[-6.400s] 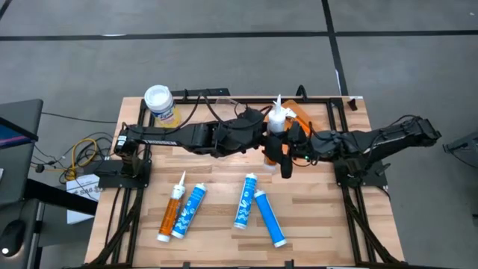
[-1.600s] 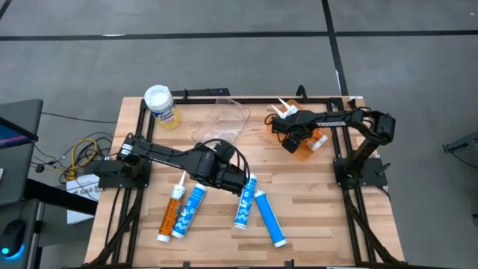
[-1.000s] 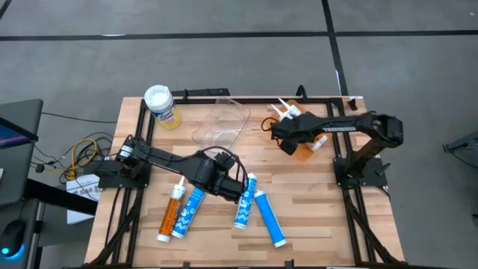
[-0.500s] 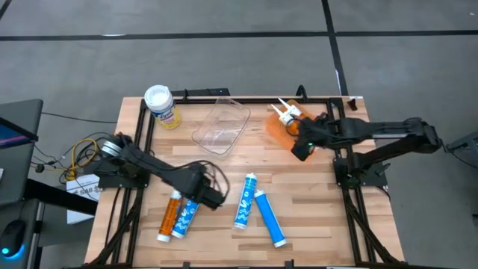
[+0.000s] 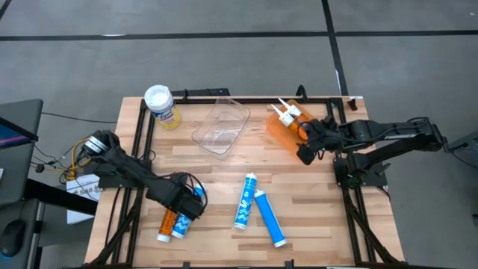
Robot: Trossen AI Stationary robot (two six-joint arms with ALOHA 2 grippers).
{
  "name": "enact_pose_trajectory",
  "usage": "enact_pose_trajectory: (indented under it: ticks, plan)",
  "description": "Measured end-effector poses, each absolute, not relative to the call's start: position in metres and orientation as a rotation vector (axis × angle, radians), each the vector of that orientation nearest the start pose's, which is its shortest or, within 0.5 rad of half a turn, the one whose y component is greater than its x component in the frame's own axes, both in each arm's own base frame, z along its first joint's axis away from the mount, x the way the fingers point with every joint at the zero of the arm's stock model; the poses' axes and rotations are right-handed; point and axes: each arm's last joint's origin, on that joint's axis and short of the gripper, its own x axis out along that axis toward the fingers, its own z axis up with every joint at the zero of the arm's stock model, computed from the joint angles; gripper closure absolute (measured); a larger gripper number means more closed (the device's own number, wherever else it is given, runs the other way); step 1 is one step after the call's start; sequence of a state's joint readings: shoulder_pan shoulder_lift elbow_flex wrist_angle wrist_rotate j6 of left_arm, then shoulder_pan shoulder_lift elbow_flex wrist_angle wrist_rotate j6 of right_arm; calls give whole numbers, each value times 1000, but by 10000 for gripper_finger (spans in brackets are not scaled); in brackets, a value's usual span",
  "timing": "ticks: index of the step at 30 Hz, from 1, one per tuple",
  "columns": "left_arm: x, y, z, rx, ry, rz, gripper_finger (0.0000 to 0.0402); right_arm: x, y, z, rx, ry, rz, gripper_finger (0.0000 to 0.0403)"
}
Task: Pick & place silicon tubes, Sealant and Lysol wipes
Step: Put the orange sealant into the orange bin
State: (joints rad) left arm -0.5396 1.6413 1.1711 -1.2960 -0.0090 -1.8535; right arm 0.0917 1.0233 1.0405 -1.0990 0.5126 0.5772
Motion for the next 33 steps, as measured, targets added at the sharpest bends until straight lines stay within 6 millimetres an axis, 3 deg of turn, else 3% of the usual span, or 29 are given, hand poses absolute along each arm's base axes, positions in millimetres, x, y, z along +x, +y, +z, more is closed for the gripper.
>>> enact_pose_trajectory:
  ticks: [10, 25, 33]
  plan:
    - [217, -131, 183, -885, 1433, 1197, 138, 184, 5, 301, 192, 952, -630, 50]
    - [209, -127, 134, -1058, 1400, 1091, 138, 191, 6, 295, 180, 983, -634, 52]
    - [205, -125, 130, -1066, 1398, 1123, 147, 191, 5, 296, 184, 974, -633, 53]
